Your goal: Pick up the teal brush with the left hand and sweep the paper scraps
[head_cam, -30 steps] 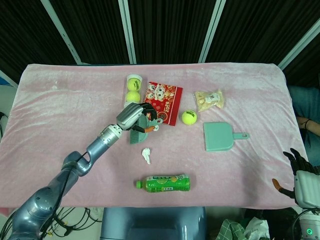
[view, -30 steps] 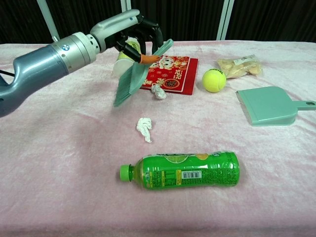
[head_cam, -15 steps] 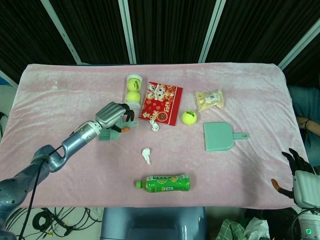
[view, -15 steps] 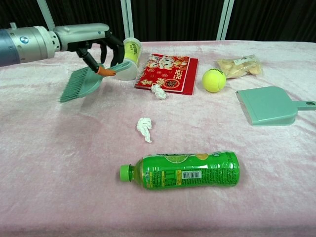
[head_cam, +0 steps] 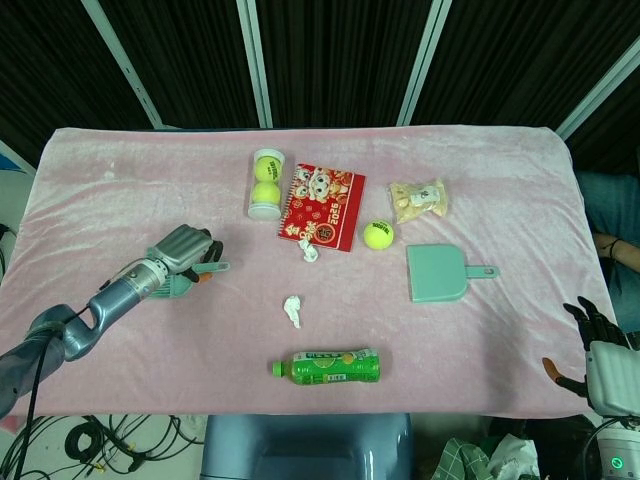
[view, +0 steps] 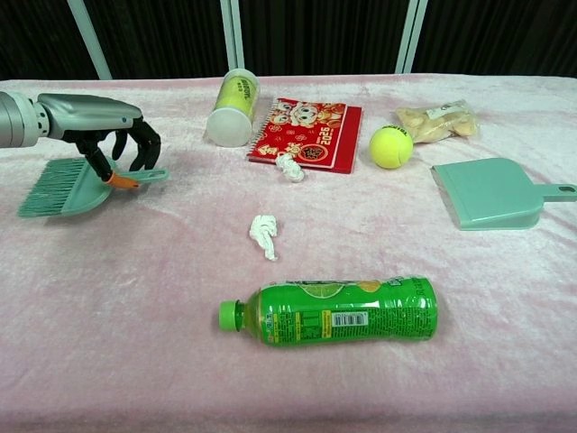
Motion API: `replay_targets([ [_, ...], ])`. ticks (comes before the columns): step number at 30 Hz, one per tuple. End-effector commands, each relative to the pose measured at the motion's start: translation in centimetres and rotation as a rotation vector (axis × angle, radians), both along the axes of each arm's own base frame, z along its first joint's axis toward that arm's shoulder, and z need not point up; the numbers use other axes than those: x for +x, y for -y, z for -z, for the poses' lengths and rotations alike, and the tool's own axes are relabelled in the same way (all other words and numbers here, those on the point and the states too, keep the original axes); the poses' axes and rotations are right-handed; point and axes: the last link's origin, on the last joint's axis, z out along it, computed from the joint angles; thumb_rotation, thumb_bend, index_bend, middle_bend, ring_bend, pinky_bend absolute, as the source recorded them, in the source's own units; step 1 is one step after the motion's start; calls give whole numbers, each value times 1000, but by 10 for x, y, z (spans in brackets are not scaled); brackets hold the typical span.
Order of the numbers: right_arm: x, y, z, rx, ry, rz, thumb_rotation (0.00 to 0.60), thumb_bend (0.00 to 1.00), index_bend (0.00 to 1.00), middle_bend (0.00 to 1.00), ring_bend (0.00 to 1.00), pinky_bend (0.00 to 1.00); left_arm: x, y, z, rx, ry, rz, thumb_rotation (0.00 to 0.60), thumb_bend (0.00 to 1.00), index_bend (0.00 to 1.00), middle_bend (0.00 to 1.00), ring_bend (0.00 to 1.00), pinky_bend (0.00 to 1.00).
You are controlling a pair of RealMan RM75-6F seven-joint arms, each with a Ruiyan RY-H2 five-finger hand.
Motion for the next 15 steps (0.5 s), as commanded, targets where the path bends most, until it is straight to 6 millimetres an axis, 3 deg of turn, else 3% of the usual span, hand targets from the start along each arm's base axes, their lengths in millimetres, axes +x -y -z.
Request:
replay_targets([
  [1, 0, 0, 0, -1, -2, 0, 600, 157, 174, 75, 139, 176, -4, 2, -1, -1, -11, -6, 600, 357, 497, 532, 245, 472],
  [4, 0, 0, 0, -2, -2, 1, 600, 157, 173, 75, 141, 177, -4, 2, -1, -9, -26, -8, 600, 349, 360, 416, 159, 416],
  [8, 0, 0, -1, 1, 1, 3, 600, 157, 174, 75, 150, 176, -4, 2, -1, -35, -74, -24, 600, 246, 218, 245, 14, 271],
  [11, 0, 0, -1, -2, -4, 0, 600, 158, 174, 75, 150, 176, -1, 1, -3, -49, -110, -49, 600, 200, 148, 163, 0, 222],
  [15, 0, 0, -1, -5, -2, 2, 600, 158, 174, 75, 150, 176, 11, 0, -11, -38, -74, -79, 600, 196, 129, 130, 0, 199],
])
